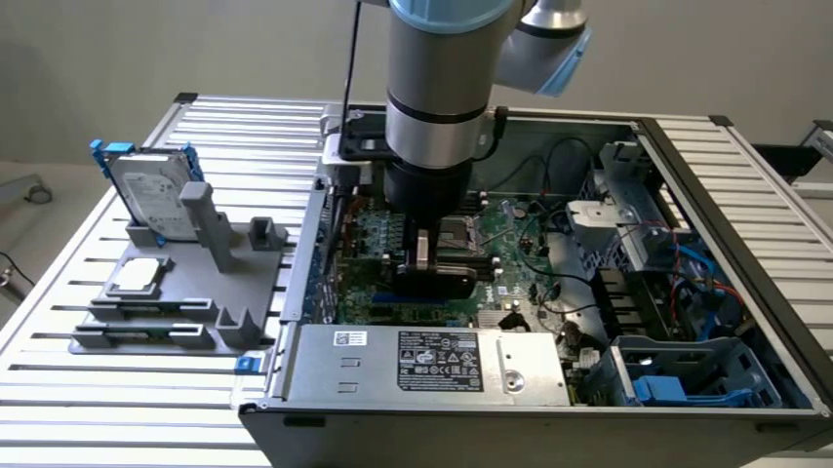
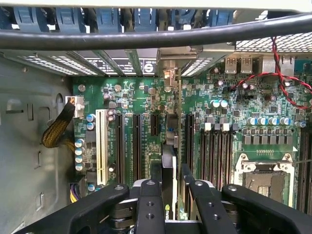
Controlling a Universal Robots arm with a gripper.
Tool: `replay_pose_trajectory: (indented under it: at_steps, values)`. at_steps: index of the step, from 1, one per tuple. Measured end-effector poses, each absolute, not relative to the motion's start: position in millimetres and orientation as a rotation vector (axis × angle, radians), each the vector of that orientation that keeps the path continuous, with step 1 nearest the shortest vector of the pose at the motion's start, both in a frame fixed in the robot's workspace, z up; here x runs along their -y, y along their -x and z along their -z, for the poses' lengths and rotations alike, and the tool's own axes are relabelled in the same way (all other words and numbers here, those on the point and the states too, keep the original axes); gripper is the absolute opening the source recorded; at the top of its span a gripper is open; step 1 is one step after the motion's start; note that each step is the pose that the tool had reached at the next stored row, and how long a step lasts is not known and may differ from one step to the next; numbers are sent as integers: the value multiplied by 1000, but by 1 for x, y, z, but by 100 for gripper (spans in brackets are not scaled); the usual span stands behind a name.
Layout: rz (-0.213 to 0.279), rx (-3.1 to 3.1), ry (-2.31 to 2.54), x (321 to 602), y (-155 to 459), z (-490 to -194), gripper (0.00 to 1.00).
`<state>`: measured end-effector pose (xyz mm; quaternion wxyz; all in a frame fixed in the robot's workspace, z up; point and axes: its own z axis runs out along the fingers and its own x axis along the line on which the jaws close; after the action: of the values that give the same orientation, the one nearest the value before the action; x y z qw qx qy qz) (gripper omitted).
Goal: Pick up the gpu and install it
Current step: 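Insert the gpu into the slot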
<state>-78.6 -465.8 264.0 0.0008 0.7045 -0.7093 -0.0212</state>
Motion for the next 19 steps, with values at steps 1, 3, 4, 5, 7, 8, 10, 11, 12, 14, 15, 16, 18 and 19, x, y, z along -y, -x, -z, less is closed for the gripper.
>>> replay_pose_trajectory:
  at_steps: [1,3,4,5,7,8,10,11,12,14,15,16,18,19]
  values:
    - [66,2227,-2212,466,79,-264,26]
    - [66,2228,-2212,466,79,-264,26]
    - [66,2228,-2213,466,80,-263,26]
    - [66,2228,-2213,466,80,-263,26]
    - [66,2228,-2213,466,81,-263,26]
    - [66,2228,-2213,466,81,-262,26]
    - [66,2228,-2213,466,81,-262,26]
    - [66,2228,-2213,466,81,-261,26]
    - [66,2228,-2213,466,81,-261,26]
    - [66,2227,-2213,466,81,-260,26]
    - [66,2228,-2212,466,81,-260,26]
    - [66,2227,-2212,466,81,-260,26]
    - [65,2227,-2212,466,82,-259,26]
    - [65,2227,-2212,466,82,-258,26]
